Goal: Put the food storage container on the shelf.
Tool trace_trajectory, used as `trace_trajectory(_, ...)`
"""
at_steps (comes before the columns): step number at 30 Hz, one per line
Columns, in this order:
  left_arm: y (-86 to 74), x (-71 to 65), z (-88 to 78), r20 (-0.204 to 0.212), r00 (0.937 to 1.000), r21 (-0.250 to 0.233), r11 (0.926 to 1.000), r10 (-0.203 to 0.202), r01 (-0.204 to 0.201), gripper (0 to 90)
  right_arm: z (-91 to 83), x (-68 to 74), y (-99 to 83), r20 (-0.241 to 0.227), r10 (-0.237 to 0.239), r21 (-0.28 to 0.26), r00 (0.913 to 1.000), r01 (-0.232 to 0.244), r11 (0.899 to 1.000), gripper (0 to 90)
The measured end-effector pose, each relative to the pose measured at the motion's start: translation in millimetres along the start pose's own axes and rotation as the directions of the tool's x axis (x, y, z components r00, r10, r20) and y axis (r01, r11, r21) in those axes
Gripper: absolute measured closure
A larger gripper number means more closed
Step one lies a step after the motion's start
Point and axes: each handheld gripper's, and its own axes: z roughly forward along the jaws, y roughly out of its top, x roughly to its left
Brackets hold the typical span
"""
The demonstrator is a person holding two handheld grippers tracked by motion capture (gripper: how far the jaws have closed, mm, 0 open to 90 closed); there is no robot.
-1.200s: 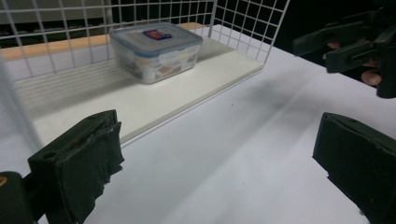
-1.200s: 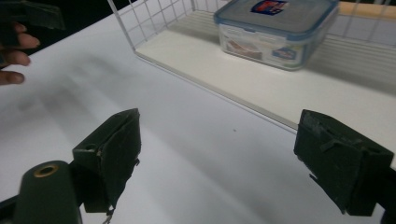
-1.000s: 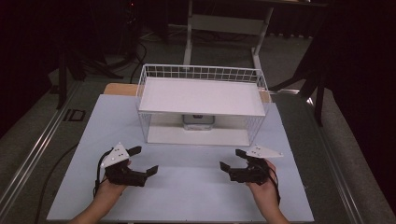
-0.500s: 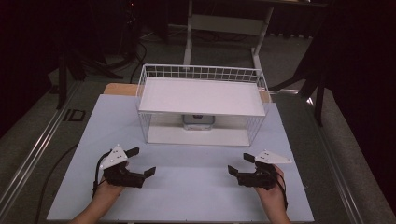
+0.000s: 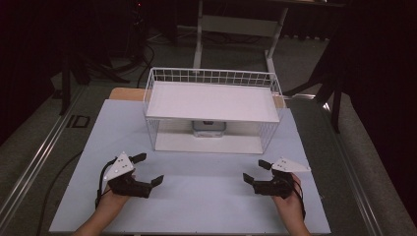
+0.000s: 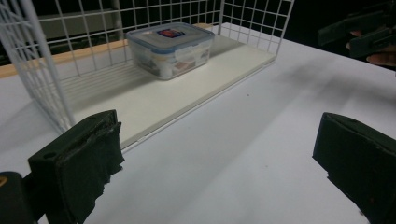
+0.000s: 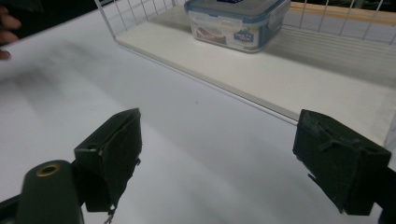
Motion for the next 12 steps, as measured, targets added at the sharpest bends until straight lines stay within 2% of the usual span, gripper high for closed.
trace_trajectory(2, -0.4, 1.3, -1.0, -0.007, 1.0, 0.0, 1.0, 0.0, 0.0, 2.1, -0.1, -1.2, -0.2, 0.007, 0.007, -0.004, 1.0, -0.007, 1.0, 15.6)
trace_trajectory(7, -1.7, 4.1, -4.3, -0.009, 0.9996, -0.011, 0.9995, -0.029, 0.028, 2.1, -0.7, -2.4, 0.1, 0.017, 0.008, -0.006, 0.9998, -0.008, 1.0, 15.5)
trace_trajectory(12, -2.0, 3.9, -4.8, -0.005, 0.9997, -0.012, 0.9996, -0.025, 0.025, 2.0, -0.2, -3.2, -0.1, 0.019, 0.008, -0.001, 0.9998, -0.008, 1.0, 15.5)
